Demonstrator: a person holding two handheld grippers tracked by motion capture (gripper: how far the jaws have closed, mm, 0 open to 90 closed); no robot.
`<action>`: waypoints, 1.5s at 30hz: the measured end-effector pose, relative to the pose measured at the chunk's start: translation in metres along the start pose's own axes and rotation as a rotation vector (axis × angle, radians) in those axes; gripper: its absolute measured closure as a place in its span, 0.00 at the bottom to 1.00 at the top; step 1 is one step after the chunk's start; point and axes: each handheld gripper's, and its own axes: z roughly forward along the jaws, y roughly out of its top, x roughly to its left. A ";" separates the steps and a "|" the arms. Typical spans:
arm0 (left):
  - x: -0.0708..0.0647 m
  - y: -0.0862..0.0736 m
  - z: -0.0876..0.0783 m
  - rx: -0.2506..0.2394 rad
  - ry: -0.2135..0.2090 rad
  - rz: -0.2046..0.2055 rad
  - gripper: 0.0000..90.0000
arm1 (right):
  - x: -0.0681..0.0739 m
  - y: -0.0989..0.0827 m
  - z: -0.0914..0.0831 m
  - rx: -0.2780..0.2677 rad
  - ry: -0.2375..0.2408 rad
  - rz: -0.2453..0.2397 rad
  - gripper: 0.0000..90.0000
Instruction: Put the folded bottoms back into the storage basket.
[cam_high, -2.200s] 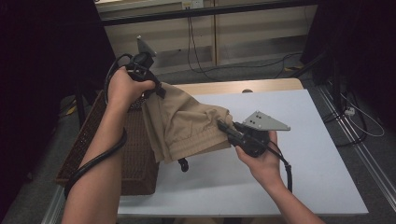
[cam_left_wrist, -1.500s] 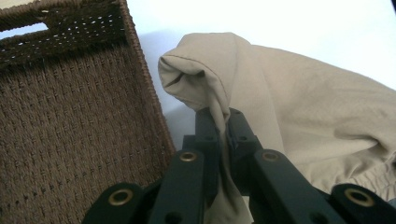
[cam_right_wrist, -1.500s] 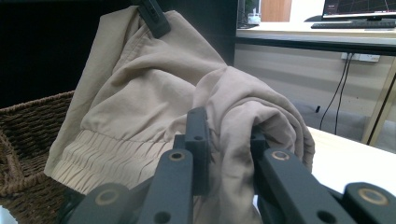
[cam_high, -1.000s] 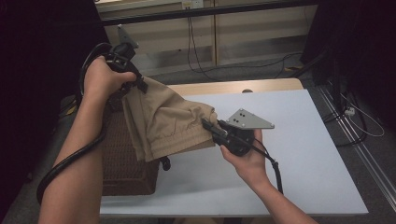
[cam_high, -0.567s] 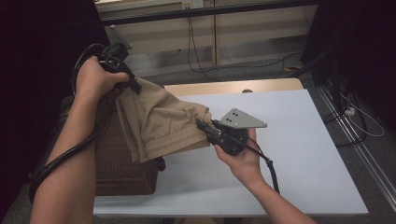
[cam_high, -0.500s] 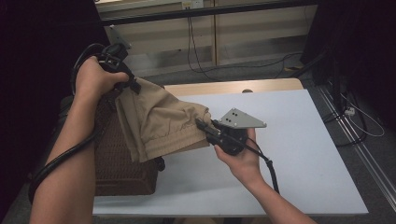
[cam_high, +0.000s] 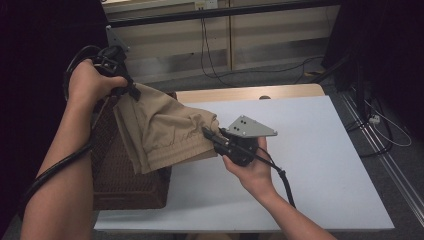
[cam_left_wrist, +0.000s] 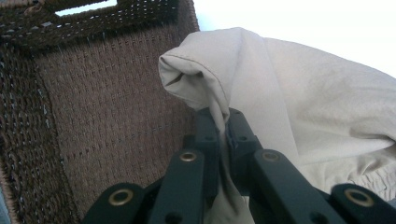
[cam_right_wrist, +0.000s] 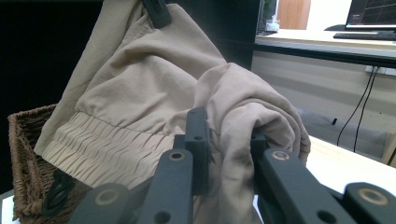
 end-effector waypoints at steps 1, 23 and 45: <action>0.001 -0.001 0.000 -0.007 0.001 -0.006 0.96 | 0.001 0.000 0.000 0.001 0.001 -0.001 0.89; 0.021 -0.009 -0.013 0.004 0.032 -0.030 0.96 | 0.017 0.004 0.016 -0.004 0.034 -0.013 0.88; 0.043 -0.015 -0.018 0.004 0.050 -0.057 0.96 | 0.033 0.002 0.038 0.002 0.065 -0.013 0.88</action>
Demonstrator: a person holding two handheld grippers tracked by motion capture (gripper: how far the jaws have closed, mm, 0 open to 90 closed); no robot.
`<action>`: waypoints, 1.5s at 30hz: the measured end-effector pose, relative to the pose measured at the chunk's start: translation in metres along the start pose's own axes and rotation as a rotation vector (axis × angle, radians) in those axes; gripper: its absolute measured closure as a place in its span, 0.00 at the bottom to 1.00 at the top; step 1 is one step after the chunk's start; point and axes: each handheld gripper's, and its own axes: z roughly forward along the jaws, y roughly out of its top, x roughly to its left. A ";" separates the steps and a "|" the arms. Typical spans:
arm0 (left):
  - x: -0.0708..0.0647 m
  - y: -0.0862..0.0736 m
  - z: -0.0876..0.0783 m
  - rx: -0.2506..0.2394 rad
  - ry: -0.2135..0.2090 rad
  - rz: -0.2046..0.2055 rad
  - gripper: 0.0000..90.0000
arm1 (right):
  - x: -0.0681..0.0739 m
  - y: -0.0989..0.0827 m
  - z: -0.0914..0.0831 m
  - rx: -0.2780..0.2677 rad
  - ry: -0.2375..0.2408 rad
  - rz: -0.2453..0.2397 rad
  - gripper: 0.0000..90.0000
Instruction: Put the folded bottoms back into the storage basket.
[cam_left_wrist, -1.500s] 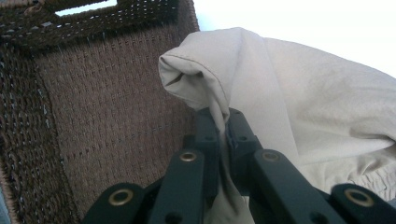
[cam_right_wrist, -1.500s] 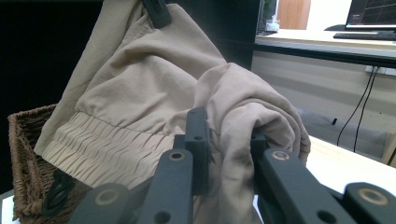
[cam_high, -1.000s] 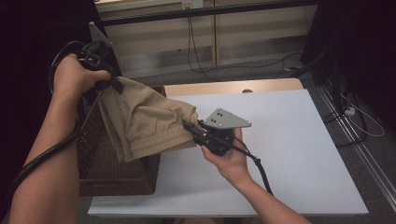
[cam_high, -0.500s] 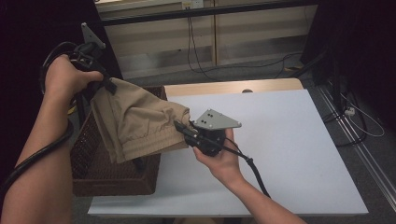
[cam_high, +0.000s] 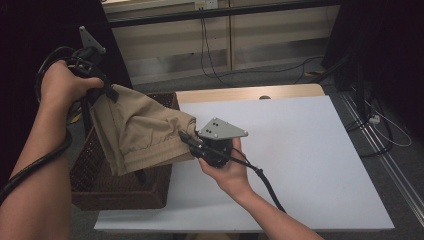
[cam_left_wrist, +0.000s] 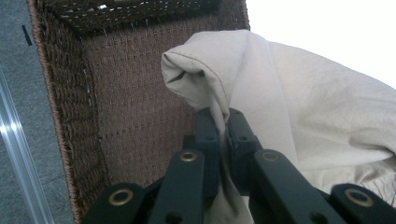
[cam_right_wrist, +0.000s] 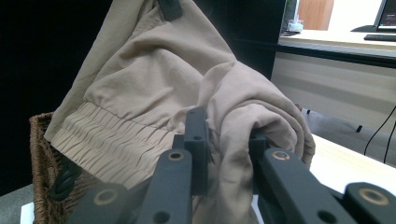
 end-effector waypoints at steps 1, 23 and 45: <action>0.001 0.000 0.000 -0.001 0.003 0.001 0.96 | 0.000 0.000 0.001 0.001 0.000 0.000 0.88; 0.025 -0.001 0.006 -0.008 0.008 -0.025 0.96 | 0.011 -0.004 0.021 0.015 0.023 -0.010 0.87; 0.041 -0.003 0.007 -0.028 0.008 -0.035 0.96 | 0.022 -0.007 0.035 0.034 0.052 -0.022 0.86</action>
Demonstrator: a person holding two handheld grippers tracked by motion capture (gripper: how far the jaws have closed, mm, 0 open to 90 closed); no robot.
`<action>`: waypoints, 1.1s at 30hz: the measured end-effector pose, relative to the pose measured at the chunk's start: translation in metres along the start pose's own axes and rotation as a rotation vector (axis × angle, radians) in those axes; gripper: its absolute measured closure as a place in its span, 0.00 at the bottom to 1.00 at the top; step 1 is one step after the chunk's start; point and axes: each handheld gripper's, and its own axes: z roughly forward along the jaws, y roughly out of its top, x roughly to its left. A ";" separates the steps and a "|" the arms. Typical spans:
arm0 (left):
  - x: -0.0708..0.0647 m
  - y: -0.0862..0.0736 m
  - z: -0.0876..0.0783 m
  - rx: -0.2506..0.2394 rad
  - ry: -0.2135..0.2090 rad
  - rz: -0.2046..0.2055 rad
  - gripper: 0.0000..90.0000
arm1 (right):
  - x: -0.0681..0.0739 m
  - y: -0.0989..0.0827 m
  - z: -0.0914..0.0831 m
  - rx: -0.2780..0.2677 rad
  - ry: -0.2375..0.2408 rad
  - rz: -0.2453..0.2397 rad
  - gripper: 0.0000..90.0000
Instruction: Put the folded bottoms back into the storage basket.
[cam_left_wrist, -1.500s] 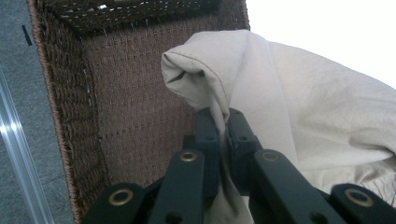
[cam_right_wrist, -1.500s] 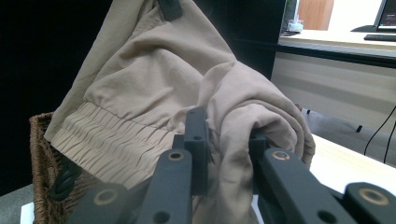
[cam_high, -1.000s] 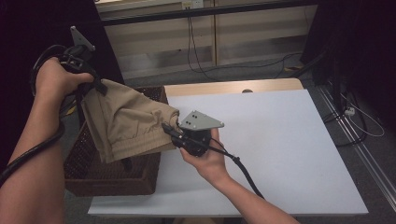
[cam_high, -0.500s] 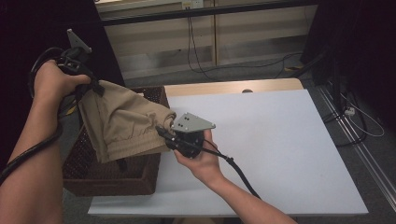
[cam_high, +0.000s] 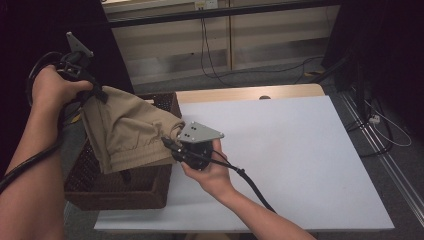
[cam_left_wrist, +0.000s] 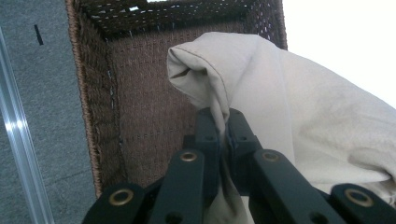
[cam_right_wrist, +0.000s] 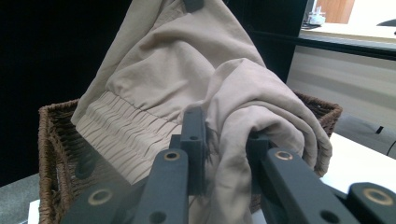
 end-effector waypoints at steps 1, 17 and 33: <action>0.001 0.000 0.000 -0.003 0.002 -0.003 0.96 | 0.001 0.000 0.001 0.001 0.002 -0.001 0.86; 0.015 -0.004 -0.003 -0.021 0.013 -0.014 0.96 | 0.010 -0.001 0.012 0.006 0.031 -0.011 0.84; 0.049 -0.008 0.021 -0.171 0.139 0.024 0.39 | 0.026 -0.010 0.040 0.128 0.040 -0.111 0.25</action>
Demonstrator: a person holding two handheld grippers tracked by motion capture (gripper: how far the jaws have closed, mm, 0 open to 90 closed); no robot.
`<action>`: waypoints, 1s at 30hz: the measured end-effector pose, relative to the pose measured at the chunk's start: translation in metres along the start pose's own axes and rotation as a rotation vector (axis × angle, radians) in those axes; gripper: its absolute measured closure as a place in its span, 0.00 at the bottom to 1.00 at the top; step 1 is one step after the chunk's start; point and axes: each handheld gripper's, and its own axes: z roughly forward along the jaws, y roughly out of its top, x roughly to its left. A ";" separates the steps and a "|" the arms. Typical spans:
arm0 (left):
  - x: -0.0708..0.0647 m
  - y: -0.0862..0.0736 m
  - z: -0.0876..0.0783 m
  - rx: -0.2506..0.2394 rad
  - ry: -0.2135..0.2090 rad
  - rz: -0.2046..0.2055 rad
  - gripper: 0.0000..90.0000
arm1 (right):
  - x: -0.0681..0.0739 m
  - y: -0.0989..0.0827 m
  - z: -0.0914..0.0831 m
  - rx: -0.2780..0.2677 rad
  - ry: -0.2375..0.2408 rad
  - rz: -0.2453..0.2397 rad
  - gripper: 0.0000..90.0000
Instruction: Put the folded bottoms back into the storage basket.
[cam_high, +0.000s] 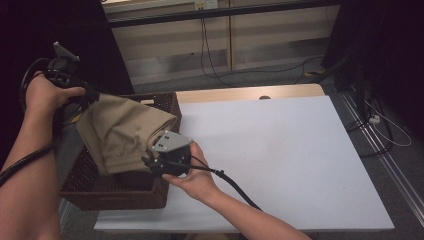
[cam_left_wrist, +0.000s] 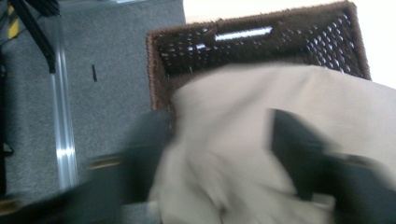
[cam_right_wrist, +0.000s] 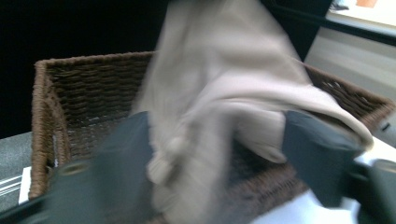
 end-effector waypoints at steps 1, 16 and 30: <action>0.000 -0.002 0.001 -0.012 -0.006 -0.003 0.33 | -0.002 0.000 -0.002 0.004 -0.005 0.006 0.24; -0.032 -0.025 0.015 -0.076 -0.067 0.080 0.20 | -0.043 -0.013 -0.059 -0.007 -0.040 0.021 0.17; -0.042 -0.047 0.044 -0.099 -0.115 0.123 0.19 | -0.076 -0.040 -0.088 0.024 -0.100 0.054 0.16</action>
